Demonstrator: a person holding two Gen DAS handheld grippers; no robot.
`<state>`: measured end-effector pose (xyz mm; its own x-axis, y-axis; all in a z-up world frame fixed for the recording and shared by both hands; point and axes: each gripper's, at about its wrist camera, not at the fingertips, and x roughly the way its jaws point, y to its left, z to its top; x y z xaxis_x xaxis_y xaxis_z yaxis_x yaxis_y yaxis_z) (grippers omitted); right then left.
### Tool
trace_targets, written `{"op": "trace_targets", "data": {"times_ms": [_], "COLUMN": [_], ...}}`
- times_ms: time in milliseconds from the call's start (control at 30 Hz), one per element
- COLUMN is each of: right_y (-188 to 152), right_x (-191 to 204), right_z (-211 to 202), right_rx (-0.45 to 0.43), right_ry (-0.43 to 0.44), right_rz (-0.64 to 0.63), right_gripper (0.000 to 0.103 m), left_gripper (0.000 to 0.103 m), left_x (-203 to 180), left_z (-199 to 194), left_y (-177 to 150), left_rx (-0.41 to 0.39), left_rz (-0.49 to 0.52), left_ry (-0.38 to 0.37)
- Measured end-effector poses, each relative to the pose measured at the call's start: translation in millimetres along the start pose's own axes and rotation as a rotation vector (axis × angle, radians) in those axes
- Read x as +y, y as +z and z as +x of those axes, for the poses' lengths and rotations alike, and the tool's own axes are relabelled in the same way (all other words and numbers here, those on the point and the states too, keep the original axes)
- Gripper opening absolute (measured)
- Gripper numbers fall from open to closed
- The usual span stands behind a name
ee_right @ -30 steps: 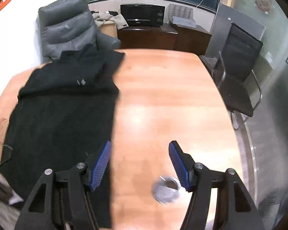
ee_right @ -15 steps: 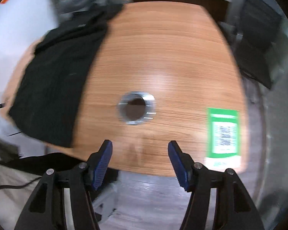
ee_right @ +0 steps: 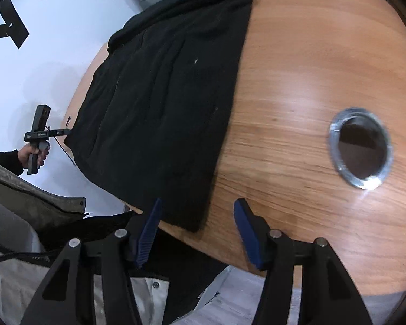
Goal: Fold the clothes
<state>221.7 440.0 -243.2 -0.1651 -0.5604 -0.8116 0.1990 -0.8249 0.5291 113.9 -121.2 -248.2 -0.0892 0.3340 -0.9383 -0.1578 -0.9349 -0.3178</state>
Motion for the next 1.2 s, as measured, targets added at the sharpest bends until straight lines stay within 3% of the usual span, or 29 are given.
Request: {"op": "trace_targets", "data": {"times_ms": [200, 367, 433, 467, 500, 633, 700, 767, 1033, 1200], "right_y": [13.4, 15.6, 13.2, 11.5, 11.1, 13.3, 15.7, 18.2, 40.2, 74.0], "right_x": [4.9, 9.1, 6.2, 2.6, -1.3, -7.7, -3.3, 2.1, 23.0, 47.9], "right_z": [10.8, 24.5, 28.9, 33.0, 33.5, 35.6, 40.4, 39.4, -8.0, -33.5], "right_rx": [-0.042, -0.032, -0.013, 0.014, 0.029, 0.066, 0.075, 0.064, 0.000, -0.102], "right_ry": [0.054, 0.136, 0.171, 0.187, 0.195, 0.209, 0.194, 0.209, 0.296, 0.353], "right_rz": [0.016, 0.027, 0.047, 0.067, 0.081, 0.112, 0.095, 0.087, 0.002, -0.082], "right_gripper": [0.068, 0.067, 0.050, 0.030, 0.017, 0.014, 0.012, 0.011, 0.010, 0.010], "left_gripper": [0.103, 0.102, 0.102, 0.102, 0.099, 0.078, 0.044, 0.020, 0.007, 0.006], "left_x": [-14.0, -26.3, -30.6, -33.3, -35.5, -33.1, -25.7, -22.1, -32.2, -46.7], "left_z": [3.4, 4.6, 5.3, 5.8, 6.1, 1.4, -2.7, -2.3, -0.8, -28.6], "left_y": [3.4, 4.9, 6.0, 6.9, 8.0, 15.6, 20.1, 23.2, 39.6, 53.3], "left_rx": [-0.018, -0.013, 0.005, 0.024, 0.041, 0.068, 0.081, 0.108, 0.178, 0.098], "left_rz": [0.026, 0.029, 0.020, 0.020, 0.025, 0.001, -0.039, -0.067, -0.170, -0.312], "left_ry": [0.045, -0.004, -0.029, -0.042, -0.044, -0.018, 0.000, -0.010, -0.092, -0.184]}}
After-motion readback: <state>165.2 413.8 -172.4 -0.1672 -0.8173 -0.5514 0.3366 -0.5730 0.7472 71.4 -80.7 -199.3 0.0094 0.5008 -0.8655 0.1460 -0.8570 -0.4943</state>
